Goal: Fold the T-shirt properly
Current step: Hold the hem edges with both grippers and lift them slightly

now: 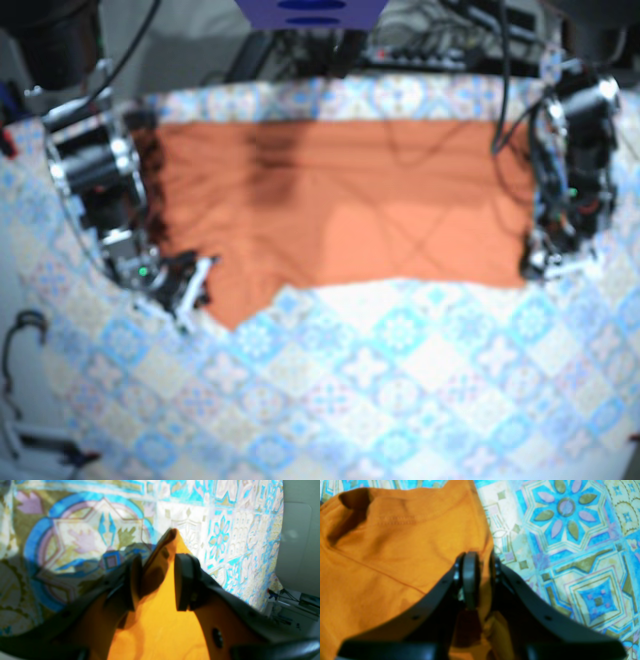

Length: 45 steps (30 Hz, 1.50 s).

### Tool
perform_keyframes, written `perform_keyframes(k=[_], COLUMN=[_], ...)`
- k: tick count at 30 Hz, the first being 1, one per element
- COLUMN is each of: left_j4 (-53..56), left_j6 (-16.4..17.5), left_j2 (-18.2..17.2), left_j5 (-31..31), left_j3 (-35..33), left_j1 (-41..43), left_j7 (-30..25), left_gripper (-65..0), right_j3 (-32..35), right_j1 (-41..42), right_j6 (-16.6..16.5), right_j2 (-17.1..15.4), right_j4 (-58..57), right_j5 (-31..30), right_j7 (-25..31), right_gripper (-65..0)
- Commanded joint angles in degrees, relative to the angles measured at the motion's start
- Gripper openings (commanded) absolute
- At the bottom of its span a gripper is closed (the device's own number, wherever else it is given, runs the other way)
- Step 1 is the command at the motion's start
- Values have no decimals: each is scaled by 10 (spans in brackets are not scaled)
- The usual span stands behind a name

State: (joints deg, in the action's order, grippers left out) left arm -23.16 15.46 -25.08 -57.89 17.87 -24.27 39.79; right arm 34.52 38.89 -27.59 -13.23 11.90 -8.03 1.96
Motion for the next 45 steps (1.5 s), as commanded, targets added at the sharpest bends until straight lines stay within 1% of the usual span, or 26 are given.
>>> perform_keyframes(k=[1, 3, 5, 6, 10, 11, 21, 24, 26, 28, 31, 35, 37, 40, 42, 45], left_j4=[-3, -3, -3, -3, -3, -3, -14, -77, -137, -175, -224, -276, -306, -339, -347, -371], left_j6=[-11, -11, -11, -11, -12, -12, -12, -12, -12, -12, -12, -11, -10, -9, -9, -8], left_j2=[1, 2, 6, 6, 7, 7, 7, 7, 7, 6, 4, 2, -5, -7, -9, -19], left_j5=[14, 24, 32, 35, 39, 40, 96, 113, 127, 142, 159, 178, 187, 193, 193, 193], left_j3=[-2, -2, -2, -2, -2, -2, -2, -2, -2, -2, -1, -1, -1, -2, -2, -4], left_j1=[-7, -8, -9, -9, -9, -9, -7, 15, 30, 44, 63, 89, 104, 118, 123, 132], left_j7=[5, 6, 5, 5, 5, 5, 6, 14, 30, 43, 49, 49, 50, 50, 50, 50], left_gripper=[-432, -434, -462, -489, -634, -650, -650, -650, -650, -650, -650, -650, -650, -650, -650, -650], right_j3=[1, 1, 1, 1, 0, 0, -1, -1, -1, -2, -2, -2, -2, -5, -41, -97], right_j1=[15, 15, 15, 15, 15, 15, 15, 15, 14, 4, -10, -26, -34, -49, -68, -86], right_j6=[-2, -2, -2, -2, -2, -2, -2, -2, -2, -2, -2, -2, -2, 0, 0, 0], right_j2=[-3, -3, -3, -3, -3, -3, -3, -3, -3, -3, -3, -4, -5, -22, -31, -42], right_j4=[5, 5, 5, 5, 5, 5, 6, 7, 14, 31, 63, 85, 97, 136, 172, 230], right_j5=[-3, -3, -3, -3, -3, -3, -3, -5, -5, -5, -5, -5, -5, -7, -6, -6], right_j7=[1, 1, 1, 1, 1, 1, 1, 1, 1, 1, -4, -4, -4, -4, -7, -43], right_gripper=[-564, -564, -564, -564, -564, -564, -568, -569, -570, -584, -602, -602, -602, -602, -602, -603])
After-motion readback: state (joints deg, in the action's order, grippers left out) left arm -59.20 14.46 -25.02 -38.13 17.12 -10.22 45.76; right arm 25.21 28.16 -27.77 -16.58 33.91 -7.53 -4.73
